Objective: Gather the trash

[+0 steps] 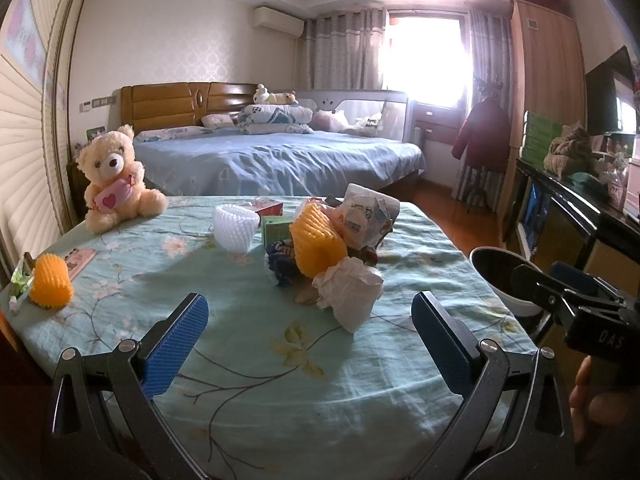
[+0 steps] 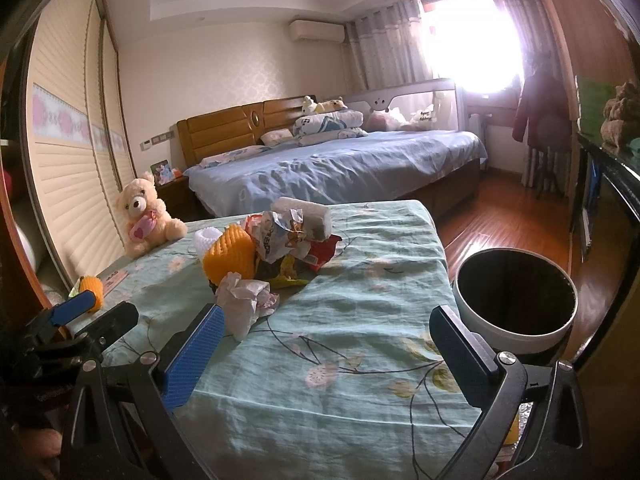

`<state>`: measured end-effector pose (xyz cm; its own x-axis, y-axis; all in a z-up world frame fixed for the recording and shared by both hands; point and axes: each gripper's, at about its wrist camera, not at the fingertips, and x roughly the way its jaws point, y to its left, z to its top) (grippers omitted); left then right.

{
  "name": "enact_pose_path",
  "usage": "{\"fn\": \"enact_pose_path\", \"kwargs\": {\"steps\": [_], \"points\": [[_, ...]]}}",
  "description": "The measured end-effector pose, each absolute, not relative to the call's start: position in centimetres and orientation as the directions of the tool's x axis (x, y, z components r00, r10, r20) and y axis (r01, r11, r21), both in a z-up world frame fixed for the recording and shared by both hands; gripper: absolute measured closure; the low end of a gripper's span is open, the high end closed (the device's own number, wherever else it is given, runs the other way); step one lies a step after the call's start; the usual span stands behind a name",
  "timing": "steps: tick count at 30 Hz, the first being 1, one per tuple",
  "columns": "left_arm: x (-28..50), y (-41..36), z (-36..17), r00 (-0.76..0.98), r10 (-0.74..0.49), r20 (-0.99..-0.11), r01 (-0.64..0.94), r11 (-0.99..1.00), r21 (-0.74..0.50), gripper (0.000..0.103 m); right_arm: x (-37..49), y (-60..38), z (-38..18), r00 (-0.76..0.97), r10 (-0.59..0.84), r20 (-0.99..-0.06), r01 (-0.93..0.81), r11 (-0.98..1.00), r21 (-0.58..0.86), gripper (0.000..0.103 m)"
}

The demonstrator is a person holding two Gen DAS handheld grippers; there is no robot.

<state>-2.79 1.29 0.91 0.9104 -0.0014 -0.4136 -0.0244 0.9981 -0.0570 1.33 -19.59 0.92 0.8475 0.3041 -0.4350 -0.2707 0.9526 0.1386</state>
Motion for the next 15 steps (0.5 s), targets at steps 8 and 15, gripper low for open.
{"fn": "enact_pose_path", "kwargs": {"steps": [8, 15], "points": [[-2.3, 1.5, 0.6, 0.904, -0.002, -0.427, -0.026, 0.998, -0.06, 0.0, 1.7, -19.3, 0.7, 0.84, 0.313, -0.444, -0.275, 0.95, 0.149, 0.0], [-1.5, 2.0, 0.2, 0.892, -0.003, -0.452, -0.032, 0.997, -0.07, 0.0, 2.6, -19.2, 0.1, 0.818, 0.335, -0.468, -0.285, 0.942, 0.176, 0.0]]}}
